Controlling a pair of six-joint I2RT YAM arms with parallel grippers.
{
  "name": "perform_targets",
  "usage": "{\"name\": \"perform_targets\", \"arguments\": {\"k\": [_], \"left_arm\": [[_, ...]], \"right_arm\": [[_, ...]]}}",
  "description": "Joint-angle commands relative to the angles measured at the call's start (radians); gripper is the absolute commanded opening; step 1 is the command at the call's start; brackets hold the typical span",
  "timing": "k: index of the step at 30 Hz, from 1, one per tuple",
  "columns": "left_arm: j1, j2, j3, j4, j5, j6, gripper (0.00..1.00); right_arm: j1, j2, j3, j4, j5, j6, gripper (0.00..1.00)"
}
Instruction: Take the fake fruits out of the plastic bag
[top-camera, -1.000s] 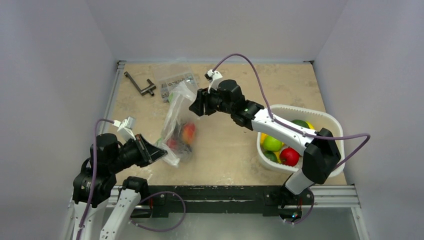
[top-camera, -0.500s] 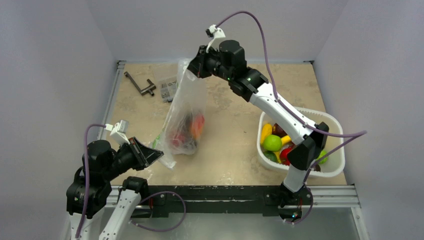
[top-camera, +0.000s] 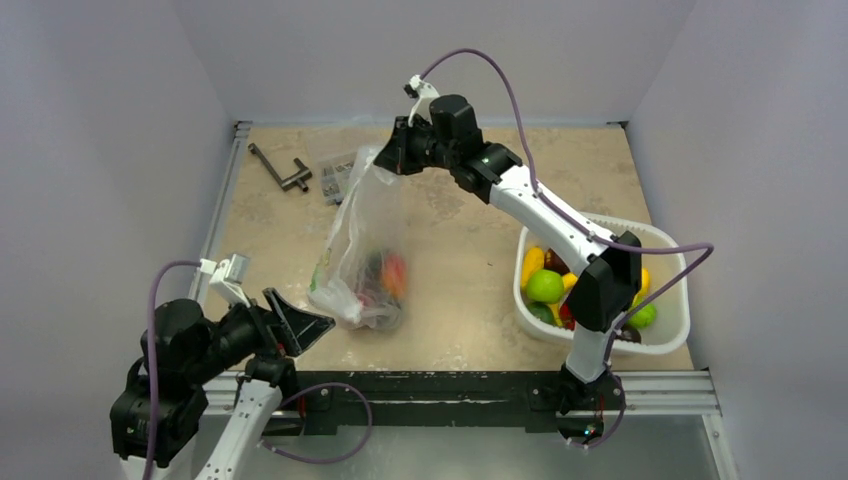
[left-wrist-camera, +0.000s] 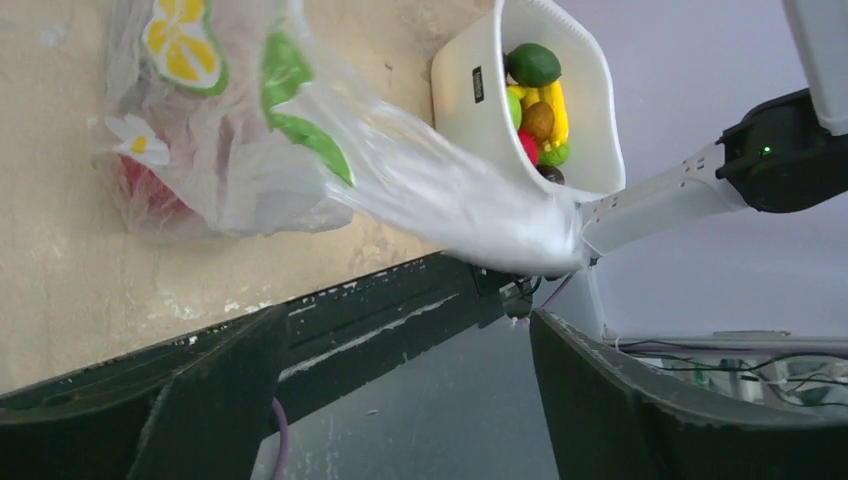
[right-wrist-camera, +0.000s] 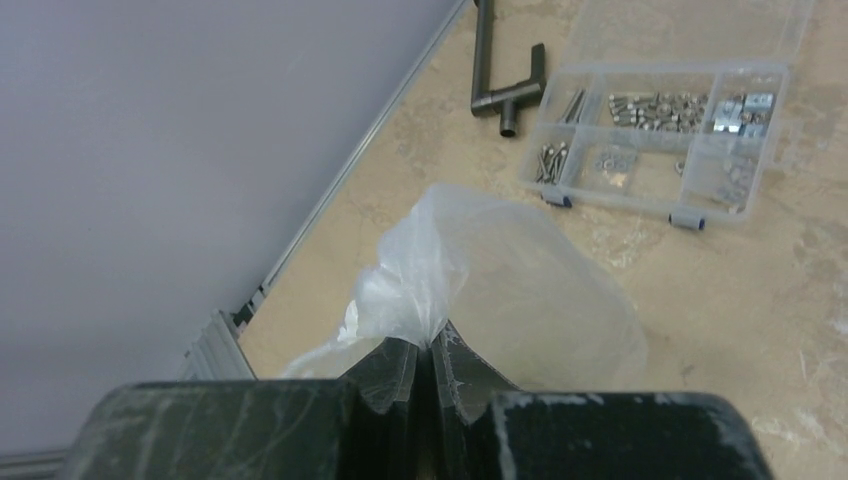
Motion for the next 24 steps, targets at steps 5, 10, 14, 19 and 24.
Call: {"name": "perform_targets", "arguments": {"k": [5, 10, 14, 19, 24], "left_arm": [[0.002, 0.221, 0.274, 0.008, -0.086, 0.215, 1.0], [0.002, 0.346, 0.362, 0.106, -0.136, 0.286, 1.0], [0.003, 0.399, 0.41, 0.18, -0.255, 0.331, 1.0], [0.002, 0.533, 0.399, 0.241, -0.234, 0.367, 1.0], [0.002, 0.63, 0.276, 0.368, -0.191, 0.396, 1.0]], "right_arm": [[0.017, -0.14, -0.102, 0.097, -0.027, 0.024, 0.14], [0.021, -0.132, -0.07, 0.062, -0.027, 0.023, 0.26], [0.032, -0.143, -0.065, 0.051, -0.021, 0.019, 0.47], [0.056, -0.171, -0.049, -0.024, 0.055, -0.006, 0.81], [0.072, -0.219, -0.066, -0.107, 0.146, -0.008, 0.99]]}}
